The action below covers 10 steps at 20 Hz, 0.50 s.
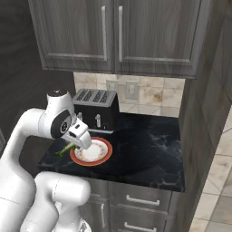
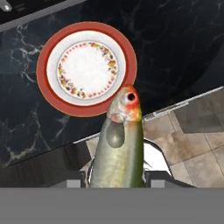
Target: Place the fish on the bottom rack of the oven.
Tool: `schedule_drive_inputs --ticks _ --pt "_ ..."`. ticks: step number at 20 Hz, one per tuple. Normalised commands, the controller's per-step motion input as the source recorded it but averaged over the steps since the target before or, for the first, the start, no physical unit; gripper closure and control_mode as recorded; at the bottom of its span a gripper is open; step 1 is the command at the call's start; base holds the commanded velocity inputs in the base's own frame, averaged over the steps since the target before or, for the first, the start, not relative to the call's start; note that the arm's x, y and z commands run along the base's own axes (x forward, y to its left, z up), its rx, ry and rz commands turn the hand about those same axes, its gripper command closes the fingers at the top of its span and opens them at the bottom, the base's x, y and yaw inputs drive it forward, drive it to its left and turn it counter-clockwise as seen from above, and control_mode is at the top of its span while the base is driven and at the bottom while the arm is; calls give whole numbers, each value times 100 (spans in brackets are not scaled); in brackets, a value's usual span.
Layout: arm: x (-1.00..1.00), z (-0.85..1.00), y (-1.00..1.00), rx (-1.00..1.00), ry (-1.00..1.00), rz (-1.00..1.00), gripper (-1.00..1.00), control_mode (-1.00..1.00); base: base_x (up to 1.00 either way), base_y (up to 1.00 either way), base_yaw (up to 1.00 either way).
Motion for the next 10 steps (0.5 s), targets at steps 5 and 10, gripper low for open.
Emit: schedule_drive_inputs --ticks 5,10 --pt "-4 0 0 0 0 0 100 -100 0 0 0" --pt "-1 0 0 0 0 0 100 100 -20 -3 0"
